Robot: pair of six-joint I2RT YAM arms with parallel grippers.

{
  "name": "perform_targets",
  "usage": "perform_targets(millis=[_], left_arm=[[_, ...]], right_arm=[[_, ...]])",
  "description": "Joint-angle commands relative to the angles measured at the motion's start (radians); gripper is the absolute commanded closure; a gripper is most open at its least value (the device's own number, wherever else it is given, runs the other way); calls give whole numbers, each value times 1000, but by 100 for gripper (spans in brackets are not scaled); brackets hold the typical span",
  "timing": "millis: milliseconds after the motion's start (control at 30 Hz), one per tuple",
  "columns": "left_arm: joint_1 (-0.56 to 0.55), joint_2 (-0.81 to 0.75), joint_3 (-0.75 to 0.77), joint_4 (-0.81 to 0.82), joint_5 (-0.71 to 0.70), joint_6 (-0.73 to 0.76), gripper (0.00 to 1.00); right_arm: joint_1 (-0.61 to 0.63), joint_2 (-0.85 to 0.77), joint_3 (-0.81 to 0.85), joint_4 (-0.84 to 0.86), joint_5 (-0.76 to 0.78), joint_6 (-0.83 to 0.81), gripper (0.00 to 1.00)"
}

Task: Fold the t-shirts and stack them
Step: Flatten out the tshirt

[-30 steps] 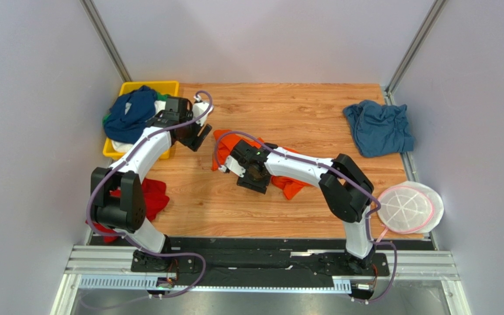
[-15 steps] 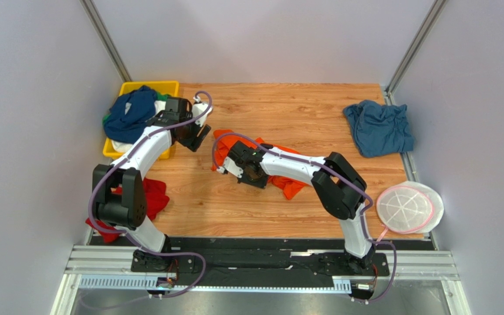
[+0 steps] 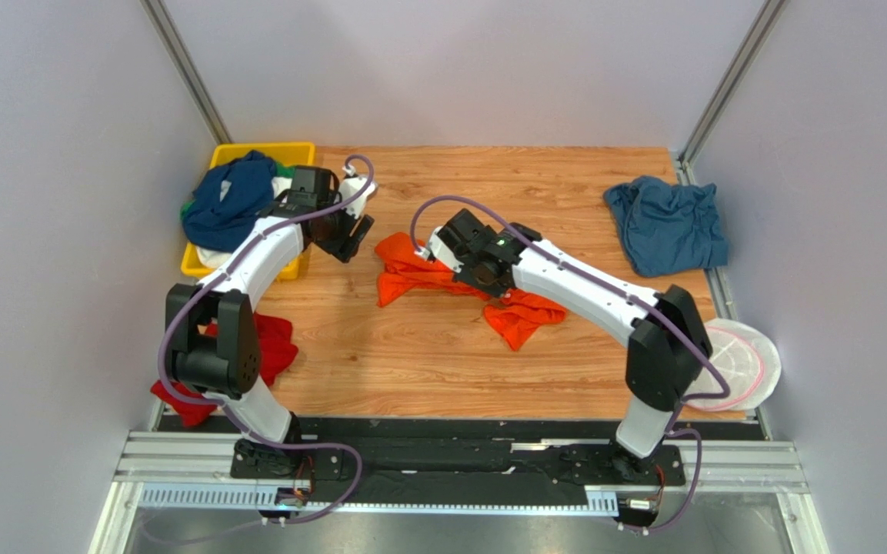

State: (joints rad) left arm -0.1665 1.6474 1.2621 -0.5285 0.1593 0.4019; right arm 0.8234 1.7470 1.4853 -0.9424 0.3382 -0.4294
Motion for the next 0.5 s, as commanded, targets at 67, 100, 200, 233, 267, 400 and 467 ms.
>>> perform_targets(millis=[67,100,200,233,267,400,467], left_arm=[[7,26,66,2,62,-40,30],[7,28,69,2,74,-43,30],[7,35,82,-7,109,-48,30],[5,38,85,-8,124,-49,30],[5,45,94,-21,143,-43,30],[-21,110,143,-71,224,-5,31],[-41,136,177,-96,236,6,33]], right_arm=[[-7,-87,47,-85,122,20,100],[-10,-96,49,-85,128,17,100],[-26,-104,62,-87,150,12,100],[-38,-104,67,-88,154,11,100],[-44,-104,73,-91,159,9,100],[-81,-99,107,-90,183,11,100],[-107,-98,124,-88,203,12,100]])
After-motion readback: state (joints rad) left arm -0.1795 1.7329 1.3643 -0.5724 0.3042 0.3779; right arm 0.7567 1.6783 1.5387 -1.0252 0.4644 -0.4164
